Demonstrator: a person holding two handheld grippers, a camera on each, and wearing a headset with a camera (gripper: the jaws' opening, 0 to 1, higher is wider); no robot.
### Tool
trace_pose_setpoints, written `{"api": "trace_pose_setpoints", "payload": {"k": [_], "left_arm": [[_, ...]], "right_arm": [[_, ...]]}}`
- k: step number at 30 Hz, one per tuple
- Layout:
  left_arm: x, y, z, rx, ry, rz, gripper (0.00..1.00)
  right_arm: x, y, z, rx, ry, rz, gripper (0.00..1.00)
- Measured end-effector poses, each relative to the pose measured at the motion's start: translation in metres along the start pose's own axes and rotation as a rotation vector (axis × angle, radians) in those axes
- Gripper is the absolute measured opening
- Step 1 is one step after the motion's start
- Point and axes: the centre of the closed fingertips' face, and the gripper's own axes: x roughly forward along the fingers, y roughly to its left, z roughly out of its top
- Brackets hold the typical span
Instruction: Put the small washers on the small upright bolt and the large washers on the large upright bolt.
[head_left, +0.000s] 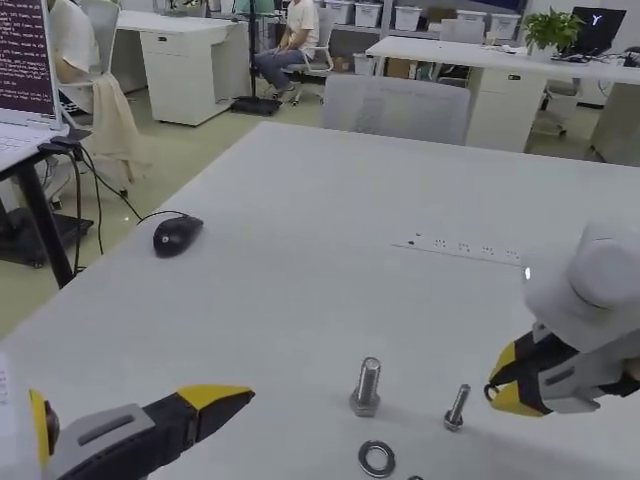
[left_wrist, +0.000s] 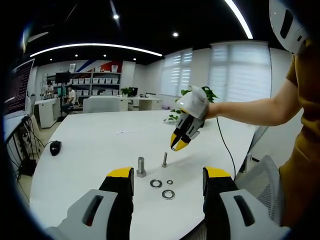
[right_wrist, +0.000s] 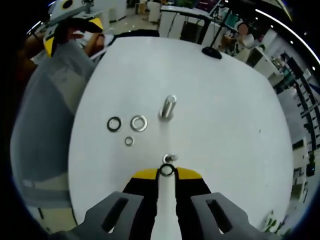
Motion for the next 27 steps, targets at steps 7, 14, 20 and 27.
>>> {"api": "trace_pose_setpoints", "payload": {"k": [7,14,20,27], "left_arm": [[0.000,0.002,0.000,0.002,0.003,0.005,0.55],[0.001,0.002,0.001,0.000,0.003,0.005,0.55],[0.002,0.004,0.000,-0.003,0.008,0.008,0.55],[0.003,0.005,-0.001,-0.007,0.009,0.007,0.55]], "right_arm": [[0.005,-0.007,0.006,-0.019,0.004,0.004,0.12],[0.012,-0.012,0.009,-0.031,0.011,0.022,0.12],[0.019,-0.011,0.008,-0.039,0.024,0.041,0.12],[0.022,-0.011,0.007,-0.045,0.029,0.048,0.12]]}}
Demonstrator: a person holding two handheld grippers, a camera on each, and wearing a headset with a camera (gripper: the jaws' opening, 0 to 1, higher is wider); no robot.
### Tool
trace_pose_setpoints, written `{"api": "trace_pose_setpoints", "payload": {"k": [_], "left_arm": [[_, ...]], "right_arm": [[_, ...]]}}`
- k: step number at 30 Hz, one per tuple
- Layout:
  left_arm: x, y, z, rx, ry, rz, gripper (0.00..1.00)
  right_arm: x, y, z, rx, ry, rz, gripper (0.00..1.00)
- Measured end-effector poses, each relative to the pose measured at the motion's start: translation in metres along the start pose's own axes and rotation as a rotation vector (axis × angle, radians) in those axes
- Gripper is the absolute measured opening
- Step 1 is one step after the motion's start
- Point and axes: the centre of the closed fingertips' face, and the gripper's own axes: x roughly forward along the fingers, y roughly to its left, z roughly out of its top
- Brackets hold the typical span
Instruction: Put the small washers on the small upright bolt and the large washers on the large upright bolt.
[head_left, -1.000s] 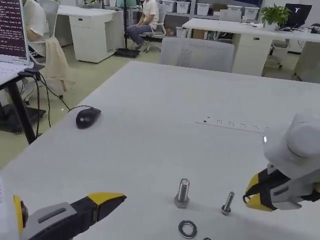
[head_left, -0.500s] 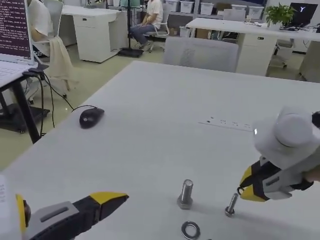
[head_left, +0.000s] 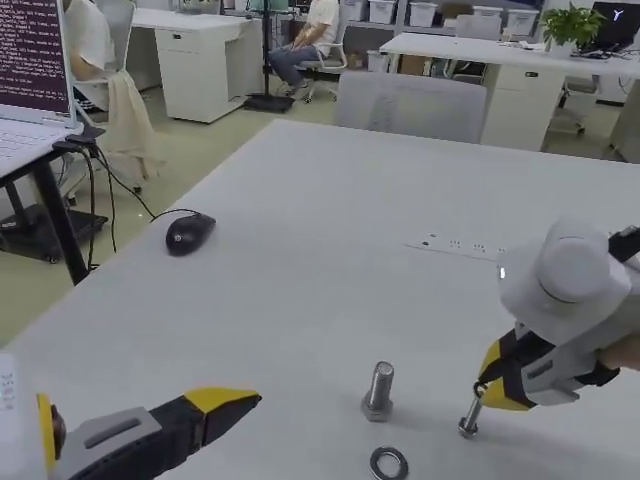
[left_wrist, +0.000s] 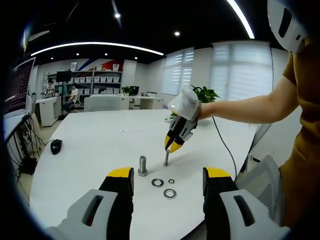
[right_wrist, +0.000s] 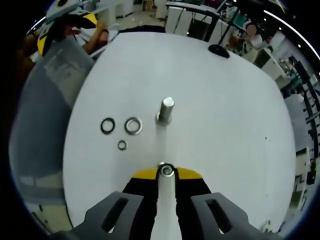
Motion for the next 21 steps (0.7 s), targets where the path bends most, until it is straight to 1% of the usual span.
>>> {"api": "trace_pose_setpoints", "payload": {"k": [14,21], "left_arm": [[0.001,0.000,-0.001,-0.005,0.003,0.001,0.55],[0.000,0.001,0.000,-0.004,0.002,0.001,0.55]], "right_arm": [[0.005,0.001,-0.004,-0.016,0.018,0.004,0.12],[0.012,0.000,-0.005,-0.030,0.039,0.021,0.12]]}}
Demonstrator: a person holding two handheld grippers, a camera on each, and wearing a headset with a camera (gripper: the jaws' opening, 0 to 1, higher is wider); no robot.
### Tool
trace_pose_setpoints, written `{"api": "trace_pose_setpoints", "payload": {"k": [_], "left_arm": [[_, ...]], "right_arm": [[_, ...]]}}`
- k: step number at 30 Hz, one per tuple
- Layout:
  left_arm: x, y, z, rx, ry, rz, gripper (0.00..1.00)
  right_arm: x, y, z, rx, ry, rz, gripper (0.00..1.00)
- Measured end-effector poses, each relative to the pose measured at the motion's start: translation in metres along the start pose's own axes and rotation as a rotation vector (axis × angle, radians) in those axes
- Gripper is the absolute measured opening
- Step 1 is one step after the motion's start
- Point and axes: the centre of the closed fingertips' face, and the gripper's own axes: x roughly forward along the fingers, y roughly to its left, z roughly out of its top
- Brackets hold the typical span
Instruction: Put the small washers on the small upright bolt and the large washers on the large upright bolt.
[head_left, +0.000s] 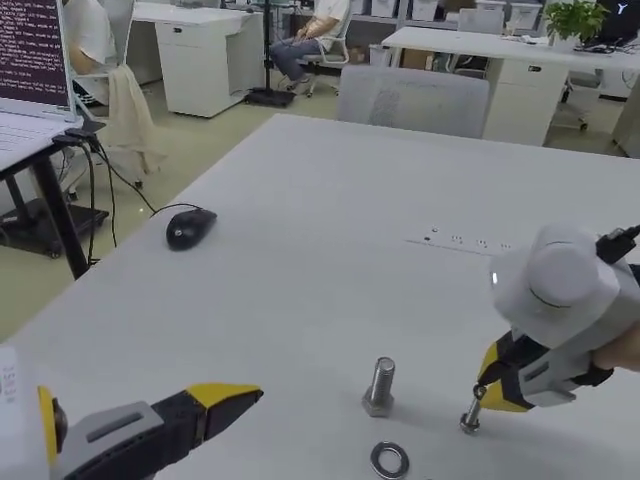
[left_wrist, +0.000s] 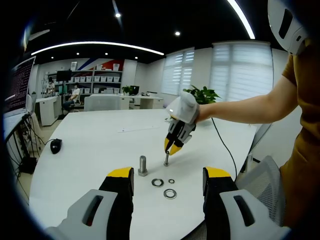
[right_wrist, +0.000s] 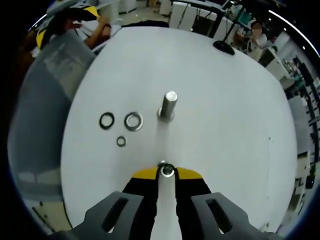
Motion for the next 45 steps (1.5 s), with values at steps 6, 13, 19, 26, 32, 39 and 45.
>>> {"api": "trace_pose_setpoints", "payload": {"k": [6,13,19,26,32,39,45], "left_arm": [[0.001,0.001,-0.001,-0.003,0.003,-0.001,0.55],[0.001,0.002,-0.002,-0.010,0.009,0.002,0.55],[0.002,0.004,-0.003,-0.014,0.012,0.005,0.55],[0.004,0.005,-0.004,-0.017,0.014,0.006,0.54],[0.005,0.005,-0.005,-0.018,0.015,0.007,0.55],[0.005,0.004,-0.005,-0.017,0.016,0.005,0.55],[0.005,-0.001,-0.003,-0.008,0.013,-0.008,0.55]], "right_arm": [[0.010,0.000,-0.007,-0.008,0.027,0.015,0.12],[0.023,0.000,-0.011,-0.007,0.034,0.030,0.13],[0.032,0.002,-0.014,-0.001,0.039,0.043,0.13],[0.040,0.003,-0.014,0.003,0.043,0.046,0.13],[0.040,0.003,-0.013,0.016,0.027,0.040,0.17],[0.030,0.006,-0.017,0.044,0.014,0.021,0.20],[0.021,0.013,-0.024,0.067,0.006,0.004,0.20]]}}
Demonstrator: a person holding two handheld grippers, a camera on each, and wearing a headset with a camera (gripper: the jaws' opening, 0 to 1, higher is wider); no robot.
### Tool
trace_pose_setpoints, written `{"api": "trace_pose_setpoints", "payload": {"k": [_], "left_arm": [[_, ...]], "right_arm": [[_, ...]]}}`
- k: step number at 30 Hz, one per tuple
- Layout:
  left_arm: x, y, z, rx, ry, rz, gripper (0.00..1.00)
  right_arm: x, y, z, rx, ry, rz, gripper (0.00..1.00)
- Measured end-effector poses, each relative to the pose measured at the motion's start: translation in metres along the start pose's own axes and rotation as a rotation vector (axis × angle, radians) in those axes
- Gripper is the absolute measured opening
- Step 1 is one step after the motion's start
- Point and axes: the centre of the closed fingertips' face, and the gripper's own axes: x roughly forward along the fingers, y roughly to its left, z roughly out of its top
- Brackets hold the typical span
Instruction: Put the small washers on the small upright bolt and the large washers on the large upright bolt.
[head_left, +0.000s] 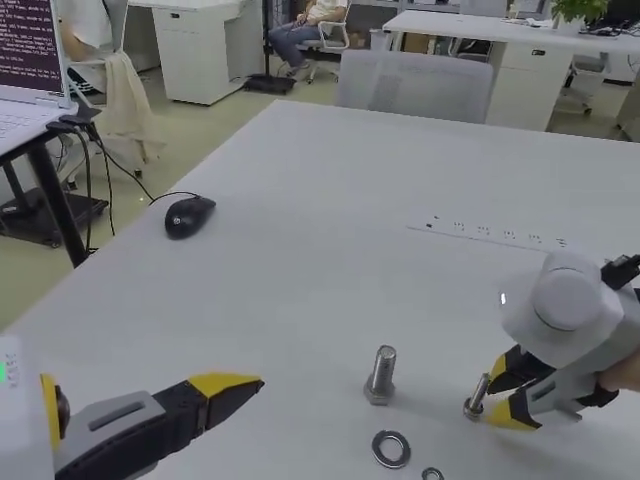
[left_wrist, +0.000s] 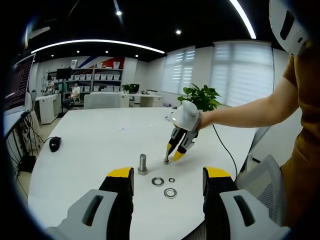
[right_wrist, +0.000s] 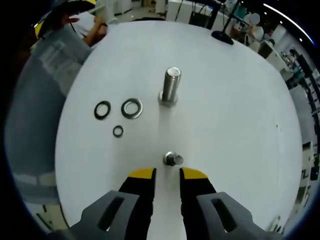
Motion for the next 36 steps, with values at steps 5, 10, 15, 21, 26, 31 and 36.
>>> {"api": "trace_pose_setpoints", "payload": {"k": [5,10,15,21,26,31,36], "left_arm": [[0.000,-0.006,0.003,0.014,-0.006,-0.013,0.55],[-0.004,-0.011,0.006,0.025,-0.013,-0.019,0.55],[-0.006,-0.014,0.007,0.035,-0.017,-0.025,0.55],[-0.012,-0.021,0.011,0.049,-0.024,-0.035,0.55],[-0.016,-0.021,0.010,0.057,-0.022,-0.034,0.55],[-0.020,-0.025,0.010,0.059,-0.021,-0.042,0.55],[-0.022,-0.023,0.008,0.054,-0.022,-0.033,0.55]], "right_arm": [[-0.006,0.013,-0.008,0.024,-0.002,-0.005,0.20],[-0.007,0.034,-0.015,0.040,0.003,0.001,0.20],[-0.004,0.059,-0.017,0.047,0.001,0.024,0.20],[0.001,0.078,-0.010,0.056,-0.018,0.035,0.20],[0.004,0.085,-0.003,0.053,-0.031,0.040,0.19],[0.008,0.089,0.003,0.045,-0.030,0.047,0.19],[0.015,0.085,0.013,0.032,-0.038,0.043,0.19]]}}
